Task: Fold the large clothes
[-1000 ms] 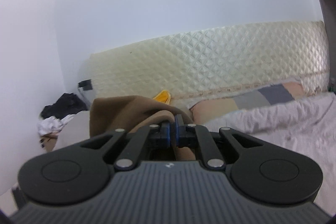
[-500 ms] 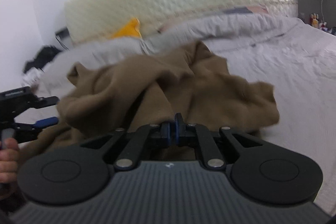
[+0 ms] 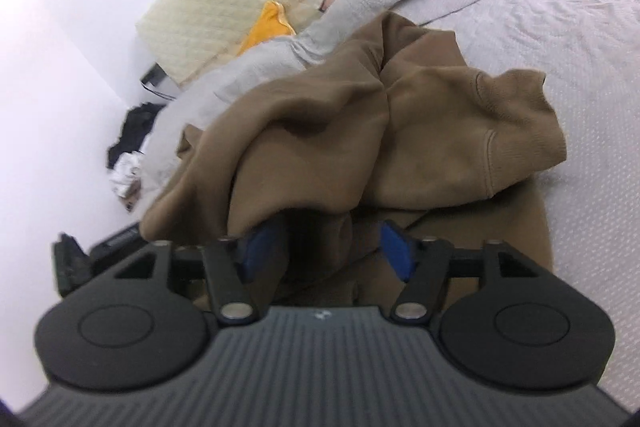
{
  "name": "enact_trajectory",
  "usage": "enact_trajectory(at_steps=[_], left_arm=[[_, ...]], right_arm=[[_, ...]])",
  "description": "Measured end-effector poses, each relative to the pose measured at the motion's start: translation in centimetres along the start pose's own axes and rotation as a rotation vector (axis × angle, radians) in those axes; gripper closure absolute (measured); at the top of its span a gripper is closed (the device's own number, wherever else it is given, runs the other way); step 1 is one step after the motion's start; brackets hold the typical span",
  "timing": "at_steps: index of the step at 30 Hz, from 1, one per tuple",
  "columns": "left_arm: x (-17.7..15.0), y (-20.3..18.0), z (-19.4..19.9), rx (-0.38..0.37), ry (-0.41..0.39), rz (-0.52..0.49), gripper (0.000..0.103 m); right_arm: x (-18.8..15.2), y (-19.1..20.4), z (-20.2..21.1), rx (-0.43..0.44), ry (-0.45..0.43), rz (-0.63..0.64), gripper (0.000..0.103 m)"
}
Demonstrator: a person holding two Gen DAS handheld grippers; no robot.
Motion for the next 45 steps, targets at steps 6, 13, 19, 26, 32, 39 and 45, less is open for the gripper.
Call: enact_trajectory(at_steps=[6, 13, 19, 26, 32, 39, 45], left_arm=[[-0.1, 0.4, -0.6, 0.001, 0.003, 0.006, 0.038], [-0.4, 0.6, -1.1, 0.016, 0.015, 0.002, 0.042], [-0.8, -0.1, -1.5, 0.045, 0.014, -0.032, 0.043], [-1.0, -0.1, -2.2, 0.084, 0.022, -0.049, 0.08], [0.4, -0.1, -0.9, 0.088, -0.011, -0.027, 0.089], [4.4, -0.6, 3.9, -0.009, -0.125, 0.055, 0.09], [4.9, 0.9, 4.9, -0.006, -0.122, 0.112, 0.089]], right_arm=[[0.9, -2.0, 1.0, 0.045, -0.035, -0.196, 0.039], [1.8, -3.0, 0.4, 0.084, -0.059, -0.322, 0.039], [-0.3, -2.5, -2.5, 0.132, 0.002, -0.434, 0.042], [0.3, -1.6, -3.4, 0.177, -0.031, -0.421, 0.049], [0.2, -1.6, -3.5, 0.147, -0.034, -0.372, 0.075], [0.1, 0.8, -0.8, 0.115, -0.074, -0.188, 0.087], [-2.5, 1.4, -0.6, -0.027, 0.021, -0.039, 0.087]])
Point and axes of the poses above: each gripper's, at about its wrist camera, not at the fingertips, and z roughly against the way its jaws point, y to its left, x to its top, the point moved 5 cm from there along -z, roughly the way its jaws point, and after that the axes turned 15 degrees about -y, right-handed, at the moved point
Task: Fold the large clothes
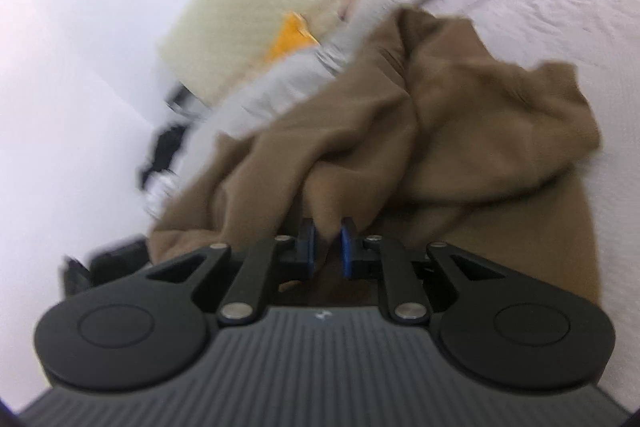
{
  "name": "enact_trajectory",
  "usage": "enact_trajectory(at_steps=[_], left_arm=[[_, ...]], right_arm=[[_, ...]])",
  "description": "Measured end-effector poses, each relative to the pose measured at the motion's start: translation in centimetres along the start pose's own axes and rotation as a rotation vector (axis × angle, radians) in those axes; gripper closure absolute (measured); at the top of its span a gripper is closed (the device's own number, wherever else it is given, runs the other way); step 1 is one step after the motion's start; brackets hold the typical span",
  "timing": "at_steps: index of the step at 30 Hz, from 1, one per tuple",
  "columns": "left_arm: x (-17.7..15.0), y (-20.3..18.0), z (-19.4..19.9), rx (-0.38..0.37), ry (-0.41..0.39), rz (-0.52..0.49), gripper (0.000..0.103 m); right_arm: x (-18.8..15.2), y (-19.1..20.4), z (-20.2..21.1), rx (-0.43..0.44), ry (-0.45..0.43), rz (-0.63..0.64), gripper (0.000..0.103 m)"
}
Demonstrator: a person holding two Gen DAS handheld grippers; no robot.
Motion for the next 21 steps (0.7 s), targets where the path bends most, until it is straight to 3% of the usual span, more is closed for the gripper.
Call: enact_trajectory(at_steps=[5, 10, 14, 18, 21], left_arm=[[-1.6, 0.2, -2.0, 0.172, -0.01, -0.212, 0.089], [-2.4, 1.6, -4.4, 0.266, 0.014, -0.286, 0.089], [-2.5, 1.9, -4.9, 0.268, 0.021, -0.308, 0.088], [-2.3, 1.3, -4.4, 0.246, 0.047, -0.301, 0.085], [-2.3, 0.9, -3.6, 0.23, 0.087, -0.258, 0.061]], right_arm=[[-3.0, -0.7, -2.2, -0.104, 0.085, 0.11, 0.086], [-4.7, -2.4, -4.9, -0.152, 0.146, 0.128, 0.083], [-5.0, -2.1, -5.7, -0.164, 0.154, 0.181, 0.081], [-4.5, -2.2, -4.4, -0.159, 0.145, 0.125, 0.078], [-3.5, -2.1, -2.7, -0.14, 0.129, 0.088, 0.074]])
Point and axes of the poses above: each gripper's, at about its wrist camera, not at the fingertips, and z roughly against the way its jaws point, y to its left, x to its top, the point moved 5 cm from there along -z, roughly the way its jaws point, and after that the axes turned 15 degrees about -y, right-handed, at the moved point
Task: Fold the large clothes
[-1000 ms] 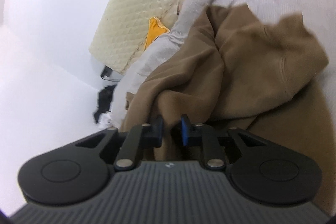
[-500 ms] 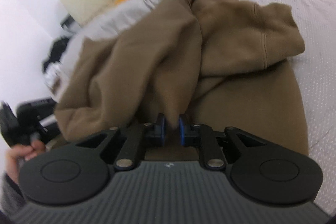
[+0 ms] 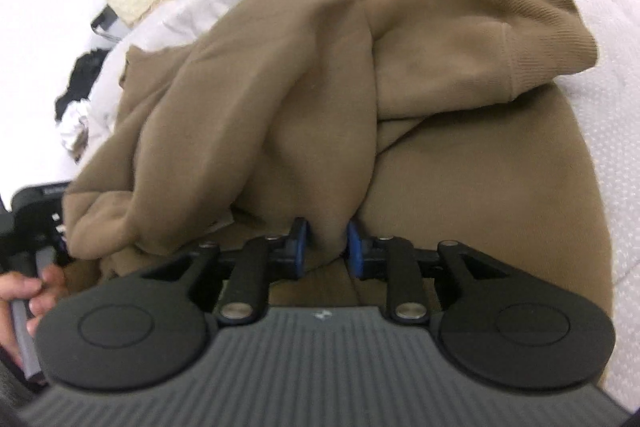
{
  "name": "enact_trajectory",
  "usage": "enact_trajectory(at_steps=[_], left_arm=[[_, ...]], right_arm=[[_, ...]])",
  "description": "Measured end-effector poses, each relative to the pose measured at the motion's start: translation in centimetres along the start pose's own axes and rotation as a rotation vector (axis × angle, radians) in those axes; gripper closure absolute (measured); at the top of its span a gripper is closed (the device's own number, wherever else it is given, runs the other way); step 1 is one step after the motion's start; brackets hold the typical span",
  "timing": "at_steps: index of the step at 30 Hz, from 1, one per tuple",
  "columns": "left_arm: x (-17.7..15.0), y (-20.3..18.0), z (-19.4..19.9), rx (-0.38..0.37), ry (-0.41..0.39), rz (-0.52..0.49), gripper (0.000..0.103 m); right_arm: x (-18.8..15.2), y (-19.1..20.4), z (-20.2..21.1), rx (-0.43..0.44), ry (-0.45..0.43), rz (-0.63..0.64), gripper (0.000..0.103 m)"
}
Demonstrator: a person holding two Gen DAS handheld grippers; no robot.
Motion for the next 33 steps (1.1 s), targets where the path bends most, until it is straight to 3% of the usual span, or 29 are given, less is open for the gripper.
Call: enact_trajectory(at_steps=[2, 4, 6, 12, 14, 16, 19, 26, 30, 33], left_arm=[[0.2, -0.6, 1.5, -0.02, -0.026, -0.023, 0.05], [0.2, -1.6, 3.3, -0.037, -0.057, -0.058, 0.049], [0.1, -2.8, 5.3, -0.048, -0.098, -0.117, 0.049], [-0.7, -7.2, 11.0, -0.161, -0.241, -0.294, 0.049], [-1.5, -8.3, 11.5, -0.198, -0.233, -0.333, 0.049], [-2.3, -9.0, 11.3, -0.225, -0.216, -0.345, 0.051], [-3.3, -9.5, 9.7, -0.247, -0.175, -0.361, 0.061], [-5.7, -9.8, 6.0, -0.24, -0.094, -0.463, 0.067], [-7.1, -9.1, 2.2, -0.174, -0.02, -0.495, 0.067], [-7.7, -8.6, 0.7, -0.147, 0.006, -0.503, 0.067]], right_arm=[[0.4, 0.0, 1.3, 0.005, -0.025, -0.009, 0.064], [0.7, 0.1, 2.8, -0.004, -0.07, 0.003, 0.031], [1.2, 0.5, 3.9, 0.016, -0.109, 0.013, 0.025], [2.6, 2.7, 6.5, 0.089, -0.267, 0.07, 0.026], [2.8, 3.5, 6.6, 0.108, -0.302, 0.094, 0.033], [3.3, 4.2, 6.1, 0.123, -0.316, 0.109, 0.05], [3.8, 5.2, 4.9, 0.126, -0.324, 0.137, 0.071], [3.7, 6.8, 1.0, 0.128, -0.274, 0.248, 0.075], [3.7, 6.6, -1.3, 0.125, -0.211, 0.316, 0.075], [3.8, 5.9, -3.2, 0.11, -0.154, 0.299, 0.076]])
Point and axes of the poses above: each gripper's, at about its wrist camera, not at the fingertips, and z roughly against the way its jaws point, y to its left, x to its top, the point moved 5 cm from there along -z, roughly the way its jaws point, and after that the axes turned 15 degrees about -y, right-handed, at the moved point
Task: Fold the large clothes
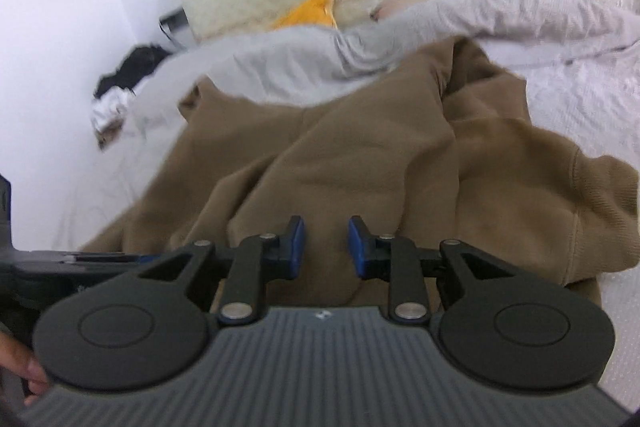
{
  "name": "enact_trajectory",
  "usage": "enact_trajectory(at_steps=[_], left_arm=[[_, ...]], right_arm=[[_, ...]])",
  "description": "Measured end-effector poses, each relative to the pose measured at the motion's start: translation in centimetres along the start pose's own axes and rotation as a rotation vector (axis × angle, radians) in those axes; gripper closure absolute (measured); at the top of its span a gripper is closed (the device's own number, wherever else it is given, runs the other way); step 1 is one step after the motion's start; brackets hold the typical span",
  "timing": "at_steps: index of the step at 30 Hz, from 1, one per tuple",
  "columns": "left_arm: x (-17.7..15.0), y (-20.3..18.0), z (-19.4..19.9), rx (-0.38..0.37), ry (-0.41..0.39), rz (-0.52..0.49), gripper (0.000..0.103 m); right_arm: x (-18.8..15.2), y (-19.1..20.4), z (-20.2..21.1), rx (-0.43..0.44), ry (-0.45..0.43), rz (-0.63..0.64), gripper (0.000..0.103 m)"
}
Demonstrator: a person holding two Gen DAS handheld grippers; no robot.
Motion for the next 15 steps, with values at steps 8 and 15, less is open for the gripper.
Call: enact_trajectory(at_steps=[8, 15], left_arm=[[-0.6, 0.8, -2.0, 0.026, 0.038, 0.022, 0.067], [-0.7, 0.9, -2.1, 0.03, 0.022, 0.03, 0.067]], right_arm=[[-1.9, -1.3, -4.5, -0.013, 0.053, -0.009, 0.076], [-2.1, -2.1, -5.1, 0.012, 0.048, -0.057, 0.077]])
Point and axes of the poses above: each gripper's, at about its wrist camera, not at the fingertips, and z roughly against the way its jaws point, y to its left, x to its top, the point moved 5 cm from there along -z, roughly the way its jaws point, and after that the axes turned 15 degrees about -y, right-handed, at the moved point
